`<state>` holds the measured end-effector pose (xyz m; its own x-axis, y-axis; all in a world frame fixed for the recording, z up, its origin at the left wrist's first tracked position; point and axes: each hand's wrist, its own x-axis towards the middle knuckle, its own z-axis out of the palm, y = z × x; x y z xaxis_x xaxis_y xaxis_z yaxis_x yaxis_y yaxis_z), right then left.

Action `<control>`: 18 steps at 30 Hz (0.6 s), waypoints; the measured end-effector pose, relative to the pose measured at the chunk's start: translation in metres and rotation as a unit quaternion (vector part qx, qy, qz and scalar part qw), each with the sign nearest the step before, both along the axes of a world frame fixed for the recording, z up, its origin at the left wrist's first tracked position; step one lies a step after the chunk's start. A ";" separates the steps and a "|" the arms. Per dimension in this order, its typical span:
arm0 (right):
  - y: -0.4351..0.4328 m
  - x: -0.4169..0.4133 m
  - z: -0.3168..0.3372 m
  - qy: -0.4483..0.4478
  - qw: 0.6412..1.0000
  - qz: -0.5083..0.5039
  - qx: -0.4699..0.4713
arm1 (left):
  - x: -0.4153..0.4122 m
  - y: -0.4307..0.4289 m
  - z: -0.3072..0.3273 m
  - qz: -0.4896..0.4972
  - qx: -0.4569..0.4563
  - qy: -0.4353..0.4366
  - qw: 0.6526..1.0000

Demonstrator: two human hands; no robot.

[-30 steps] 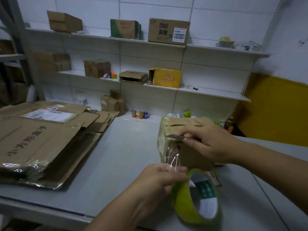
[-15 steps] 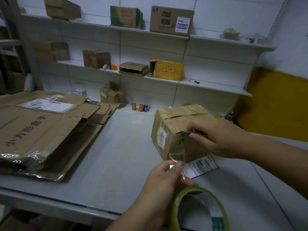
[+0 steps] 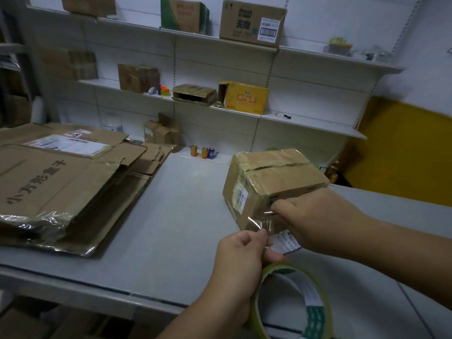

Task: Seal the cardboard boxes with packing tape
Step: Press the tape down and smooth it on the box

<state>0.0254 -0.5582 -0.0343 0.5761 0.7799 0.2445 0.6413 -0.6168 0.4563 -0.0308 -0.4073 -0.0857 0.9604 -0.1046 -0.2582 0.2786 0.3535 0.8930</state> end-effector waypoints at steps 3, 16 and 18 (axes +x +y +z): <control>-0.005 0.008 -0.009 -0.007 1.000 0.019 0.003 | 0.000 0.003 -0.001 0.006 0.001 0.005 1.000; -0.018 0.020 -0.021 -0.020 0.996 0.080 0.034 | 0.005 0.009 -0.004 0.003 -0.049 0.031 0.998; -0.014 0.019 -0.019 -0.006 0.997 0.066 0.026 | 0.004 0.008 -0.004 0.001 -0.056 0.032 0.998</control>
